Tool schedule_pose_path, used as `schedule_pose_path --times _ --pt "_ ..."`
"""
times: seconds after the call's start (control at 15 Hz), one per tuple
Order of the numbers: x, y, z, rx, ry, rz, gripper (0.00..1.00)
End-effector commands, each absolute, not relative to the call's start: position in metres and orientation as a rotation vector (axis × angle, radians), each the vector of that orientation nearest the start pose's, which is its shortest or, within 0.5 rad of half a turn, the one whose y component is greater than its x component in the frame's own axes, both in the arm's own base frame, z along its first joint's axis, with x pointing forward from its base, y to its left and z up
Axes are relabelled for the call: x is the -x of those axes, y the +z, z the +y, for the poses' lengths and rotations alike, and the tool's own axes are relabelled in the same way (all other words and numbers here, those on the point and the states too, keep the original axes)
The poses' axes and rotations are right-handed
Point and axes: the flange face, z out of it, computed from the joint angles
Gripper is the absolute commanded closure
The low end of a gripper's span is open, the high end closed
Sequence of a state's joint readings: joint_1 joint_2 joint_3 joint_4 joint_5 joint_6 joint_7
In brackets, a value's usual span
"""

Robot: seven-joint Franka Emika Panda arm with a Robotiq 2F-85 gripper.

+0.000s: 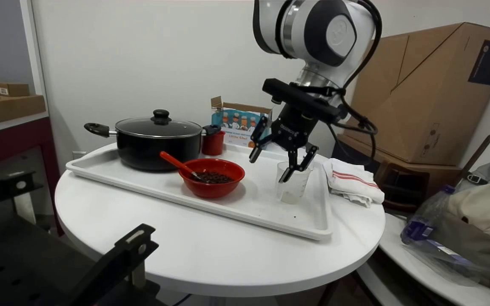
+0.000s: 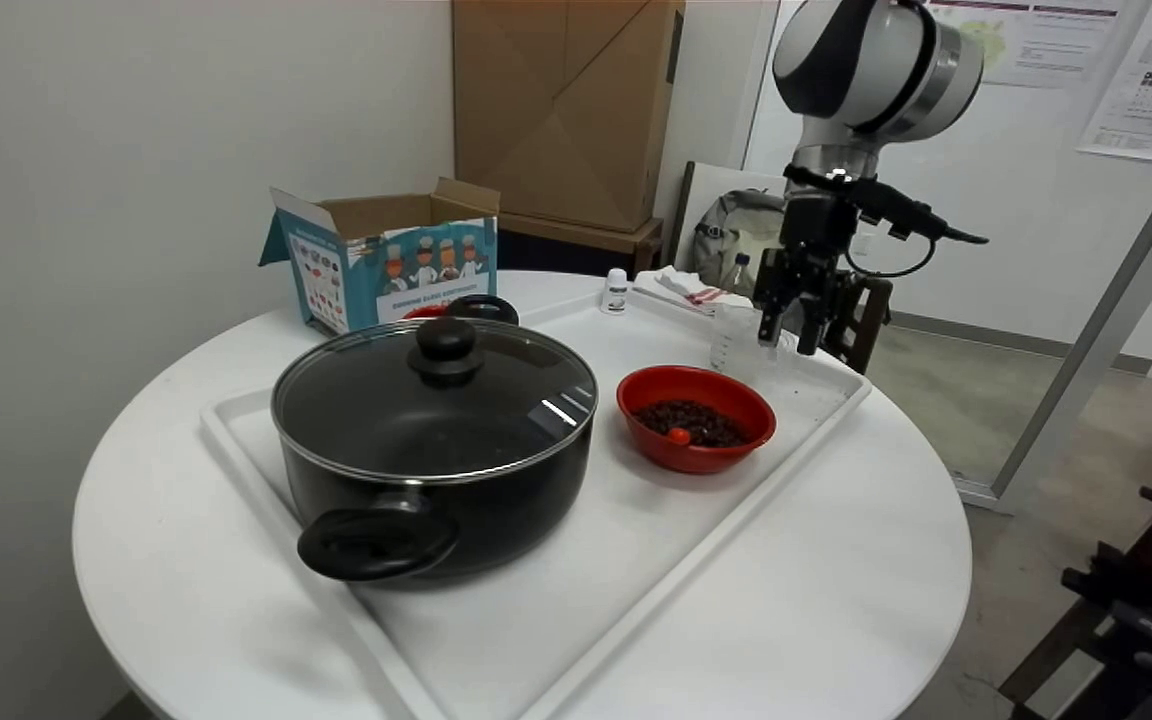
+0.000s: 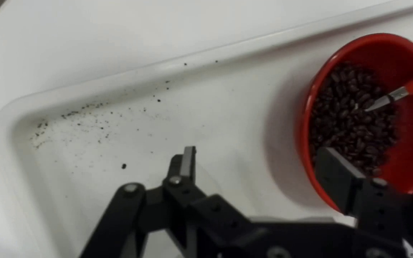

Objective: Move the object from the measuring cup to the red bowl

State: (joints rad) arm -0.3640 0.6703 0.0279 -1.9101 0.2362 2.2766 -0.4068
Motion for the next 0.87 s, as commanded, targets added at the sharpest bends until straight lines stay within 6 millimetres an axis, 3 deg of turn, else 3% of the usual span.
schedule_pose_path --times 0.0,0.27,0.67,0.73,0.8 --pt "-0.540 0.191 -0.157 2.819 0.329 0.100 0.00" --pt "-0.510 0.242 -0.107 2.848 0.366 -0.008 0.00" --pt "-0.450 0.283 -0.006 2.985 0.189 0.016 0.00" --pt "-0.482 0.267 -0.029 2.938 0.261 -0.007 0.00" --pt "-0.475 0.271 -0.017 2.946 0.252 -0.016 0.00"
